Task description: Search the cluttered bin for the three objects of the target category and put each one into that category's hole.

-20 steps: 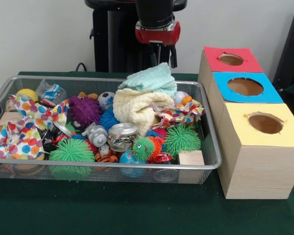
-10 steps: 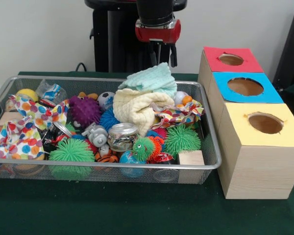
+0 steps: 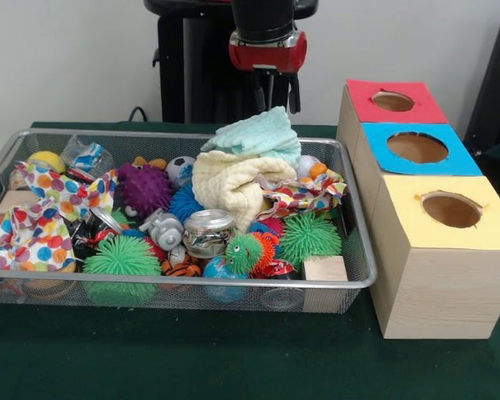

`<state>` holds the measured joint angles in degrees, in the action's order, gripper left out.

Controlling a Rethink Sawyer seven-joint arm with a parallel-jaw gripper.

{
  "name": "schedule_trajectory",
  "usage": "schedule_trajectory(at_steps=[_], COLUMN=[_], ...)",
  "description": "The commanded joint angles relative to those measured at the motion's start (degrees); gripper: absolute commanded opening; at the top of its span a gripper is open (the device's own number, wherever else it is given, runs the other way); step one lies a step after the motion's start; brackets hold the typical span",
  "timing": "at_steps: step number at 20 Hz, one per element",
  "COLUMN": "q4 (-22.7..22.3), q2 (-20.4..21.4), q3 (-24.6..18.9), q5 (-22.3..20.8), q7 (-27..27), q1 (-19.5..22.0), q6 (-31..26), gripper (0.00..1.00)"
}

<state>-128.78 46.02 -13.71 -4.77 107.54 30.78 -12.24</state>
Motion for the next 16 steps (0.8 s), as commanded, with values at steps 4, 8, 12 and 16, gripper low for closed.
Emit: schedule_trajectory(at_steps=[4, 8, 12, 16], q4=[6.41, 6.56, 6.59, 7.10], q2=[-0.08, -0.10, -0.17, -0.16], q3=[-4.27, -4.69, -4.92, -4.58], q5=[-2.23, -2.60, -2.69, -2.65], q7=[0.74, 0.80, 0.78, 0.55], q1=[1.71, 1.89, 1.91, 1.52], q6=[-2.49, -1.90, -1.83, -3.01], gripper=[1.00, 1.00, 1.00, 1.00])
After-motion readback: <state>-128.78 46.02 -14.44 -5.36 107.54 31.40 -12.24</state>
